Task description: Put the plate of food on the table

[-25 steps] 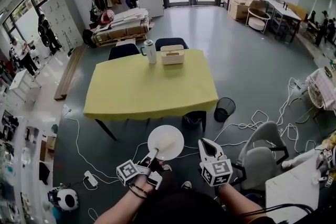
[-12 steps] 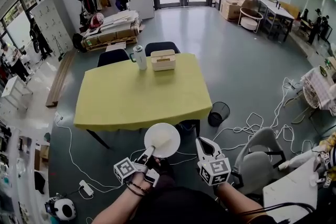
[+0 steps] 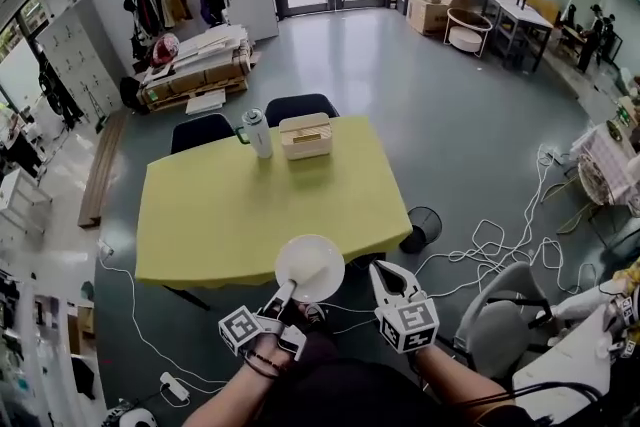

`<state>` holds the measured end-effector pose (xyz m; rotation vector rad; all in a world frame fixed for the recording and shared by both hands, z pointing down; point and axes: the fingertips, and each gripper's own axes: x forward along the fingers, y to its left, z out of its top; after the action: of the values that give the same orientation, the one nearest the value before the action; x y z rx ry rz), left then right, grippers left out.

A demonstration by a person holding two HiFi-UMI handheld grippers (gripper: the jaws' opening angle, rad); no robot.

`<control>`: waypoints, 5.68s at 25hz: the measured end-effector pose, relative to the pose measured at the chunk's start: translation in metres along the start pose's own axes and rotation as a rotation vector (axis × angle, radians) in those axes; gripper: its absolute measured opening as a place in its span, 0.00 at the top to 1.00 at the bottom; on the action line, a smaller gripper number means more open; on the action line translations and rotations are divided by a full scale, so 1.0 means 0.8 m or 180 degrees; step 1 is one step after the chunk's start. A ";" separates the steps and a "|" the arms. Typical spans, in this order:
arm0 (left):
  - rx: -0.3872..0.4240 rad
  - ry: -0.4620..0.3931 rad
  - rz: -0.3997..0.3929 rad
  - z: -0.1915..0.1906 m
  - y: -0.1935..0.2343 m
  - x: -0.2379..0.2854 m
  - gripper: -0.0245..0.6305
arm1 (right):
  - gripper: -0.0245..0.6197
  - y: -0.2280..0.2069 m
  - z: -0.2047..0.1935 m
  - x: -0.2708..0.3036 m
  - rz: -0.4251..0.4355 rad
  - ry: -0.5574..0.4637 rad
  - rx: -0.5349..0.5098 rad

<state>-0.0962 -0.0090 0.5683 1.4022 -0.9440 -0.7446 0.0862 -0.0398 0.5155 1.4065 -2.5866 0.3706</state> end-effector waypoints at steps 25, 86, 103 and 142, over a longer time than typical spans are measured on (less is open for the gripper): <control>-0.0081 0.0374 -0.0009 0.201 -0.021 0.200 0.93 | 0.94 -0.059 0.098 0.247 -0.0357 0.0057 0.0135; -0.0011 0.0300 0.0853 0.257 0.354 0.498 0.93 | 0.94 -0.190 0.115 0.387 0.0190 0.0212 0.0051; -0.0070 0.0165 0.1346 0.261 0.397 0.505 0.93 | 0.94 -0.190 0.088 0.396 0.0209 0.0429 0.0145; 0.2209 0.0150 0.1453 0.313 0.244 0.399 0.95 | 0.94 -0.167 0.070 0.409 0.0367 0.0373 0.0245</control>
<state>-0.1909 -0.3960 0.7778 1.6836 -1.5028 -0.0228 0.0205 -0.3878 0.5676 1.2220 -2.5893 0.5576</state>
